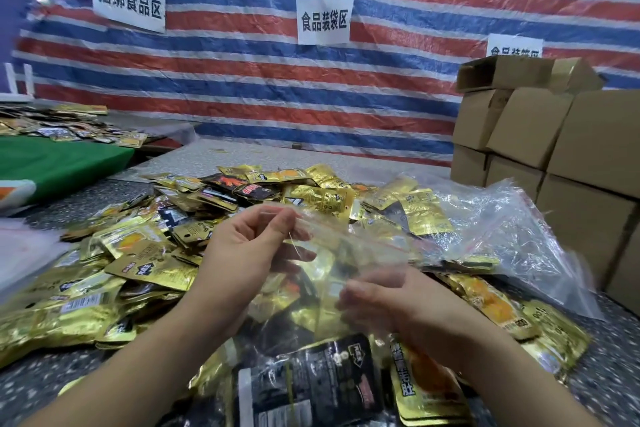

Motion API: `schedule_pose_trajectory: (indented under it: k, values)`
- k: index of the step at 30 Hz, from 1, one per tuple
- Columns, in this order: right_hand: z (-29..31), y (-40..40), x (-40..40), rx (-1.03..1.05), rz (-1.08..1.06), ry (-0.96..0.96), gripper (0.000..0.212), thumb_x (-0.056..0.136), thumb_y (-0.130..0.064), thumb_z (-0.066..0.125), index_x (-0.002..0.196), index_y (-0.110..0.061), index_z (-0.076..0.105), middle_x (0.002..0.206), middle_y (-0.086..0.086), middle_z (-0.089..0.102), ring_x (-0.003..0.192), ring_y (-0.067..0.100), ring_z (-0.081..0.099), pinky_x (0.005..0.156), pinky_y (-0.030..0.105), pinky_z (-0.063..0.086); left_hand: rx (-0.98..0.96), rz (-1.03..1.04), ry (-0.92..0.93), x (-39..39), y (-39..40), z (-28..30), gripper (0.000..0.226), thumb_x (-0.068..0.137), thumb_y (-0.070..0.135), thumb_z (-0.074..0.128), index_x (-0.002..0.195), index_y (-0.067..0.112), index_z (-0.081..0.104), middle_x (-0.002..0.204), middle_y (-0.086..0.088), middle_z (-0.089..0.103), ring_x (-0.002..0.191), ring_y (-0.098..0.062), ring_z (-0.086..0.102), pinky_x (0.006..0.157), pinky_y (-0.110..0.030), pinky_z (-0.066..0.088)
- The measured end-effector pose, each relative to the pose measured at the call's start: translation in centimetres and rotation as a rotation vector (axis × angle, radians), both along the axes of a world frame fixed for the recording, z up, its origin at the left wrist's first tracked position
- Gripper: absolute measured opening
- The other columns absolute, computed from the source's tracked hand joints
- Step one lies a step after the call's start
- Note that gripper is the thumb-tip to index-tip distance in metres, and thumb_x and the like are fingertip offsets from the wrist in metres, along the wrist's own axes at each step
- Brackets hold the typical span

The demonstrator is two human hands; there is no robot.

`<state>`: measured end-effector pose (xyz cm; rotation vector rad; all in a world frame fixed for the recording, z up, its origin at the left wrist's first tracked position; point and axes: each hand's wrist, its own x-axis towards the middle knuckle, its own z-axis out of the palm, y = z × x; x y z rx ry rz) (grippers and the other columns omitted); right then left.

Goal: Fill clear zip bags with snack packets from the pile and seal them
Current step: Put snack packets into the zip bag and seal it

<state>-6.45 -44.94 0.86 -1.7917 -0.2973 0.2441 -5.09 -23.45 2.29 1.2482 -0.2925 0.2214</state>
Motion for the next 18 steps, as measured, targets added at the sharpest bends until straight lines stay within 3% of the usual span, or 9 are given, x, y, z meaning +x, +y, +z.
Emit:
schedule_pose_trajectory:
  k: [5,7,11,14,18]
  values:
    - [0.4,0.5,-0.5,0.002,-0.061,-0.070,0.021,0.081,-0.028,0.072,0.086,-0.008,0.079,0.088,0.014,0.076,0.082,0.023,0.072,0.080,0.036,0.059,0.024,0.038,-0.002,0.2,0.2,-0.1,0.026,0.079,0.031,0.062,0.091,0.010,0.071,0.080,-0.012,0.075,0.058,-0.022,0.071,0.051,-0.029,0.056]
    - [0.9,0.5,-0.6,0.124,-0.101,-0.108,0.020,0.077,-0.026,0.071,0.083,-0.009,0.079,0.086,0.015,0.075,0.078,0.023,0.073,0.069,0.029,0.057,0.023,0.041,-0.013,0.3,0.3,0.0,0.031,0.080,0.034,0.061,0.096,0.009,0.069,0.081,-0.013,0.075,0.058,-0.022,0.070,0.052,-0.028,0.057]
    - [2.0,0.2,-0.9,0.428,-0.186,-0.102,0.014,0.075,-0.018,0.066,0.075,-0.013,0.079,0.077,0.015,0.073,0.070,0.026,0.073,0.062,0.030,0.058,0.121,-0.082,0.038,-0.1,0.3,0.3,0.052,0.069,0.049,0.063,0.103,0.010,0.066,0.083,-0.009,0.075,0.064,-0.024,0.072,0.056,-0.031,0.059]
    - [2.4,0.4,-1.2,0.364,-0.268,-0.210,0.017,0.082,-0.020,0.064,0.073,-0.016,0.079,0.074,0.014,0.072,0.065,0.026,0.072,0.059,0.031,0.059,0.283,-0.161,0.063,-0.6,-0.3,-0.1,0.032,0.075,0.037,0.063,0.091,0.010,0.070,0.082,-0.011,0.075,0.063,-0.023,0.072,0.061,-0.035,0.060]
    - [2.9,1.0,-1.7,0.326,-0.259,-0.339,0.018,0.081,-0.032,0.063,0.075,-0.022,0.077,0.070,0.011,0.070,0.056,0.027,0.069,0.048,0.028,0.054,0.176,-0.146,0.031,-0.9,-0.3,0.0,0.020,0.076,0.033,0.061,0.072,0.020,0.077,0.079,-0.014,0.074,0.059,-0.024,0.069,0.055,-0.030,0.057]
